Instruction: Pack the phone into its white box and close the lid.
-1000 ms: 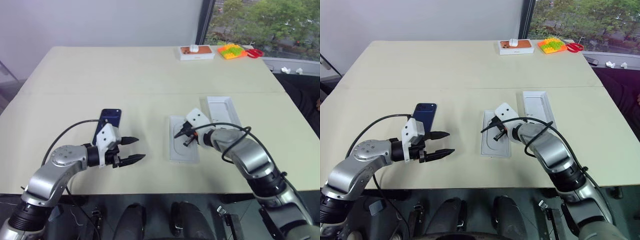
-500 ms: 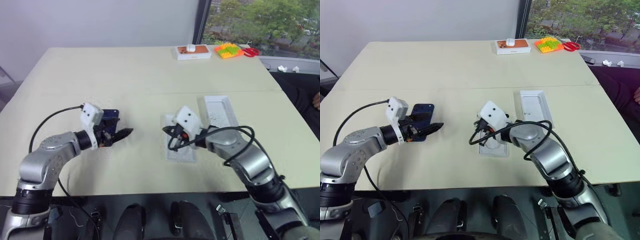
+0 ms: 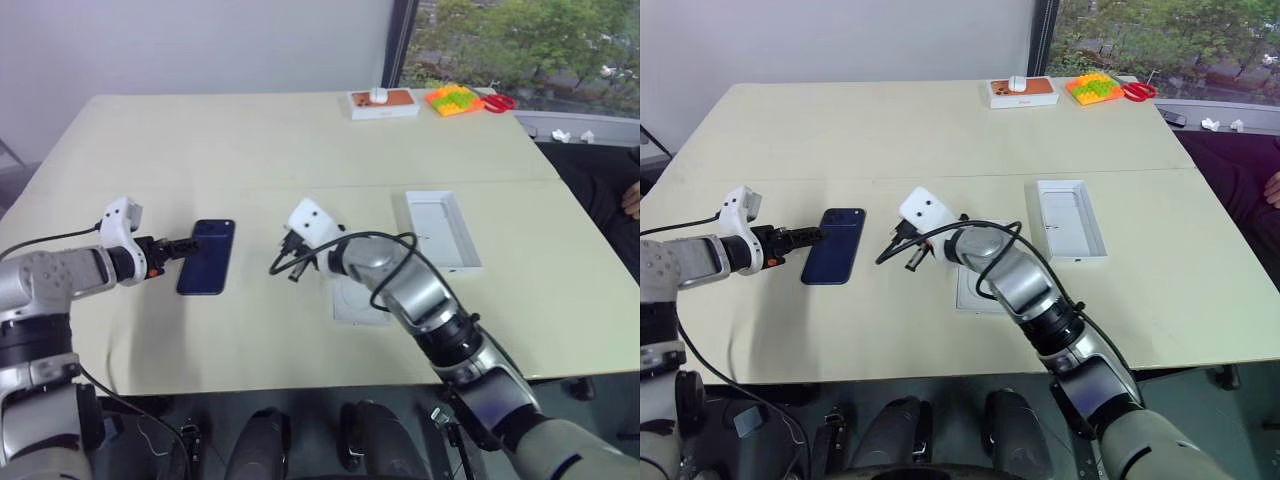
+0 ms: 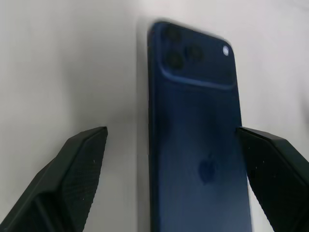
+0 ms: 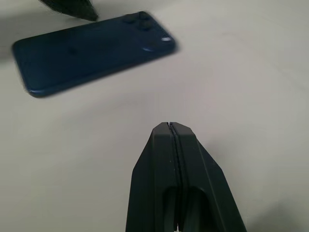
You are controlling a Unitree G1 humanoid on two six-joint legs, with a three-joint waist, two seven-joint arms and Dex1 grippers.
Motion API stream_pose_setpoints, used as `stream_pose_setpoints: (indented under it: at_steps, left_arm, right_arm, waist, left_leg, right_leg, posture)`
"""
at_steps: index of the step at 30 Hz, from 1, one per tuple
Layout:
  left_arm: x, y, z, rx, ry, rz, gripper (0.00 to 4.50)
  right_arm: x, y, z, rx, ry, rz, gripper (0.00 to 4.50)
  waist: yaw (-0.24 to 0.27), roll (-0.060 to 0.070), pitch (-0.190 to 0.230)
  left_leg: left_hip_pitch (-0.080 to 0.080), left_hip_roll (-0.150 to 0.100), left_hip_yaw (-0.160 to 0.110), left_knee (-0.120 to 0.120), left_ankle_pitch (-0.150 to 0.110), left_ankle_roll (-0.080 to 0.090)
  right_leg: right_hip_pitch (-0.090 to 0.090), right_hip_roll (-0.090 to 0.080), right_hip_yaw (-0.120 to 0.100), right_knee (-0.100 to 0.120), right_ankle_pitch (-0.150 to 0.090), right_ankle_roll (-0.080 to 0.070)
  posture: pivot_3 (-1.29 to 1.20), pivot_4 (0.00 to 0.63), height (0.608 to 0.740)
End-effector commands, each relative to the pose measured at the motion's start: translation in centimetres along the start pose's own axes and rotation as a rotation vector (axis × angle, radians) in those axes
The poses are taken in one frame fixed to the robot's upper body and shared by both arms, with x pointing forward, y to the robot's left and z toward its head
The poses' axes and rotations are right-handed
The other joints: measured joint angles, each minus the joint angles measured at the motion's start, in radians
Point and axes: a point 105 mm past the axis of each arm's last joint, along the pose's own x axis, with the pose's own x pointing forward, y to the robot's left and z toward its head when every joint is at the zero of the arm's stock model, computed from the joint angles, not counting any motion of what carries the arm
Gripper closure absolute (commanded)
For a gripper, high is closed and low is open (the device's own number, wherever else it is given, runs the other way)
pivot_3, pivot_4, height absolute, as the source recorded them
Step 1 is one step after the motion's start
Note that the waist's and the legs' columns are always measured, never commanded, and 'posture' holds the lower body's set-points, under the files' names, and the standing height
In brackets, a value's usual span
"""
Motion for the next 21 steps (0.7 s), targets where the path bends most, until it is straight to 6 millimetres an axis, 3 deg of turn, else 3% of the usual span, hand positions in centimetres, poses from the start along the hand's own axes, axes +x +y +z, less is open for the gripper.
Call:
stream_pose_setpoints:
  at_steps: [1,9,21]
  left_arm:
    - [0.1,0.1,-0.8,-0.030,0.080,-0.004,0.06]
    - [0.6,-3.8,-3.0,-0.081,0.214,-0.220,0.06]
    - [2.1,-7.1,-5.0,-0.139,0.216,-0.364,0.06]
  right_arm:
    - [0.5,0.9,1.1,-0.038,-0.034,0.030,4.50]
    - [2.1,2.4,0.3,-0.023,0.003,0.087,4.50]
    - [3.3,2.4,-0.9,-0.018,0.037,0.094,4.50]
  waist:
    - [-0.001,0.000,0.000]
    - [0.001,0.000,0.000]
    - [0.004,0.000,-0.001]
  left_leg:
    - [0.000,0.000,0.000,0.000,0.000,0.000]
    - [0.001,-0.001,0.000,0.000,0.001,-0.003]
    - [0.001,-0.004,0.000,0.000,0.002,-0.004]
  right_leg:
    - [0.000,-0.001,0.000,0.000,0.000,0.000]
    - [0.000,-0.002,0.001,0.001,0.000,0.000]
    - [0.001,-0.009,0.000,0.001,0.000,0.000]
  posture:
    - [0.00,0.150,0.740]
    - [0.00,0.150,0.740]
    - [0.00,0.150,0.740]
